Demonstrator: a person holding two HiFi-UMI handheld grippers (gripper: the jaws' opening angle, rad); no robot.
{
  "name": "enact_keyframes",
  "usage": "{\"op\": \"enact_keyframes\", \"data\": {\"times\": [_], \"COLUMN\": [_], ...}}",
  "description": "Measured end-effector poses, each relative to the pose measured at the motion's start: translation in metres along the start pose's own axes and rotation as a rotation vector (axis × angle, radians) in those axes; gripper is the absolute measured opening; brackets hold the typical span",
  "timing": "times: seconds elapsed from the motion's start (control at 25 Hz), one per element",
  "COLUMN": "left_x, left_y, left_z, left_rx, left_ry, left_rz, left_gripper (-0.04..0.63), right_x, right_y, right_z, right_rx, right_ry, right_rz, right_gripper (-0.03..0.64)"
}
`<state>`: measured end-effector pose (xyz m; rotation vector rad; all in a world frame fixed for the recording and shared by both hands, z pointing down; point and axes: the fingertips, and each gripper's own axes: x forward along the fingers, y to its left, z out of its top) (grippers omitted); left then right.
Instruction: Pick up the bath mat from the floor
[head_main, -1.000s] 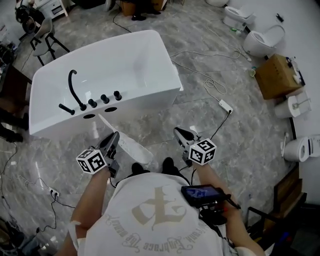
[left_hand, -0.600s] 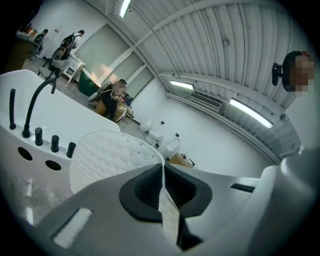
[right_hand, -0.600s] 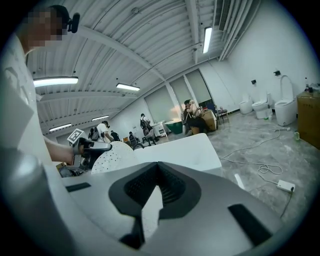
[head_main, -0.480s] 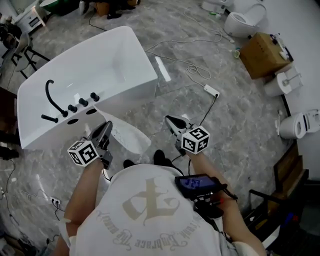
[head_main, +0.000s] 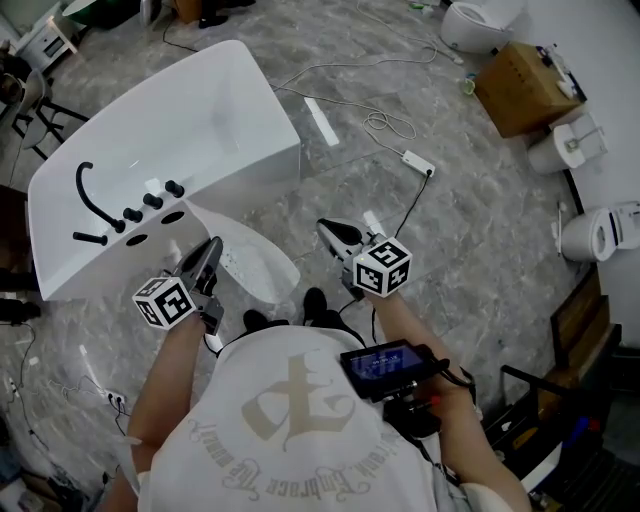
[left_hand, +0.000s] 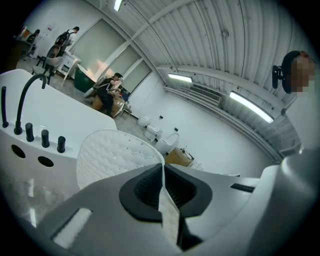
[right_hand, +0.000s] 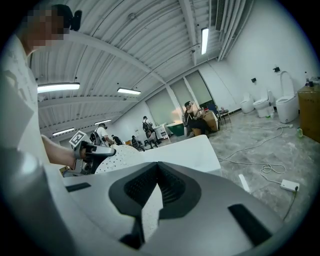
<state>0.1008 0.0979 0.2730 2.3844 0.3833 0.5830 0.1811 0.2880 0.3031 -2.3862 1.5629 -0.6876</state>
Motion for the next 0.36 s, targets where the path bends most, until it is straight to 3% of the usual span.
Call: {"op": "enact_keyframes", "data": {"times": [0.36], "left_x": [0.0083], "left_y": [-0.0038], "left_z": [-0.0062], "left_rx": [0.002], "left_ry": [0.013], "left_rz": [0.014], "left_gripper": [0.014], "right_x": [-0.0045], "right_y": [-0.0097], "right_z": [-0.0108], "right_rx": [0.018], "right_ry": [0.009], "right_rz": [0.015], "right_gripper": [0.006]}}
